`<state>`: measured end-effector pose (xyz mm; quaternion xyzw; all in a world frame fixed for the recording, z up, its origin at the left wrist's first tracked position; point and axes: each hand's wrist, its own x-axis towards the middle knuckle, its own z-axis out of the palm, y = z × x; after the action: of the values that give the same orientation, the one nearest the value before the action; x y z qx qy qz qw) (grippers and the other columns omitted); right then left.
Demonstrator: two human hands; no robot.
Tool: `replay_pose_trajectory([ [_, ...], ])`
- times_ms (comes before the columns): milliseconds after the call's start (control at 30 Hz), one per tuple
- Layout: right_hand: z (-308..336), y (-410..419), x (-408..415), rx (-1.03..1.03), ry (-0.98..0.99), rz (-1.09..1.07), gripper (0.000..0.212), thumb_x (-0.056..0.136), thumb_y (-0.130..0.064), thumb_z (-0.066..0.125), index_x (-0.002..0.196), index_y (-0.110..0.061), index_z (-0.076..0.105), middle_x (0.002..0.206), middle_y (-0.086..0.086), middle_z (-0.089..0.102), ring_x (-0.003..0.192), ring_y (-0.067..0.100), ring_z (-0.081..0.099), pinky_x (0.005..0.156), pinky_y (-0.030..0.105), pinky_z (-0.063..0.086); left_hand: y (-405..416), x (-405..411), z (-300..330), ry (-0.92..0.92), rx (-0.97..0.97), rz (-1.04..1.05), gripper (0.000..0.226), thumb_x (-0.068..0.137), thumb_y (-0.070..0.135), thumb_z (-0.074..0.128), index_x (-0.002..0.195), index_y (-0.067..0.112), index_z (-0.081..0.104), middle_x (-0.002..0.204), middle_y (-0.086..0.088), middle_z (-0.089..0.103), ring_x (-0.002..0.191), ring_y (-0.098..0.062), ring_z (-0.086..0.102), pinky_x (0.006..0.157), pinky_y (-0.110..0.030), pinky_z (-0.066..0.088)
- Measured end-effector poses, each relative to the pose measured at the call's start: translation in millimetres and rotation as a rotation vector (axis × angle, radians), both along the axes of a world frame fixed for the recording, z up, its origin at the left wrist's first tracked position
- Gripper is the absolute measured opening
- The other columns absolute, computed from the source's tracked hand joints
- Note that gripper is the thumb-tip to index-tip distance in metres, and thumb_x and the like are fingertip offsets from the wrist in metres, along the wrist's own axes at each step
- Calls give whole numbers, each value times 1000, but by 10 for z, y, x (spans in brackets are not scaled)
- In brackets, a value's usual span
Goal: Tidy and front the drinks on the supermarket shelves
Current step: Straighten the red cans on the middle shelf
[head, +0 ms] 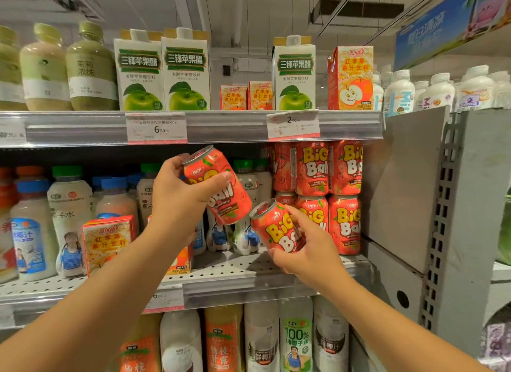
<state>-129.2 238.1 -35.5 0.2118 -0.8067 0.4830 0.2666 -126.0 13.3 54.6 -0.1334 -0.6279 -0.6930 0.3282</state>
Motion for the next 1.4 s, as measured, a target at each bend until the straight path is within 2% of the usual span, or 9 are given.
replay_pose_trajectory([
  [167,63,-45,-18,84,-4,-9,73,62,-42,73,125,-57,40,95,-15,64,72,8,67,58,34,59,131,-42,-48,-75,180,-64,67,55,28,89,114,18,59,96,3,74,85,-11,72,69,-30,59],
  [267,62,-99,-67,48,-24,-16,68,66,-38,76,122,-58,43,95,-21,64,74,2,67,57,24,58,214,-103,27,-119,195,-65,55,63,27,87,110,20,59,99,2,72,86,-12,71,70,-30,56],
  [433,79,-183,-70,11,-34,-46,66,69,-44,75,121,-62,38,95,-35,60,89,-17,57,60,6,46,384,-204,171,-114,147,-57,58,67,27,86,115,17,56,102,-2,68,88,-14,69,63,-27,53],
  [633,54,-195,-128,-57,-100,-24,76,64,-52,76,132,-46,44,102,-22,64,89,-10,60,70,13,48,554,-301,263,-70,55,-61,46,67,26,87,103,25,58,97,1,70,82,-10,70,59,-22,53],
  [767,24,-206,-177,-133,-142,-35,78,71,-40,83,137,-40,42,105,-18,64,89,-7,62,69,11,49,663,-375,290,-75,-15,-84,43,71,25,85,104,26,58,96,3,70,78,-8,70,55,-20,52],
  [900,14,-243,-212,-202,-177,-95,77,75,-28,83,138,-34,40,113,-11,63,99,7,63,84,29,55,806,-440,289,-73,-140,-77,47,69,28,86,106,24,58,92,6,72,75,-7,71,59,-23,54],
  [1000,-34,-244,-207,-238,-186,-78,72,78,-27,80,136,-34,38,113,-14,62,98,0,61,79,17,50,922,-471,279,-30,-263,-5,49,67,38,86,107,26,59,91,9,71,79,-7,70,65,-26,56],
  [1233,-31,-227,-168,-146,-149,-191,79,81,-40,76,146,-32,32,115,-14,60,106,8,59,90,27,51,987,-471,120,-33,-389,48,48,70,41,82,107,32,54,102,9,66,92,-11,65,81,-41,58],
  [1400,-38,-227,-140,-40,-144,-303,91,73,-54,77,146,-28,30,128,-10,57,118,13,56,96,36,51,940,-426,12,-27,-469,44,53,71,36,80,111,38,46,102,15,62,94,-6,61,77,-30,55],
])
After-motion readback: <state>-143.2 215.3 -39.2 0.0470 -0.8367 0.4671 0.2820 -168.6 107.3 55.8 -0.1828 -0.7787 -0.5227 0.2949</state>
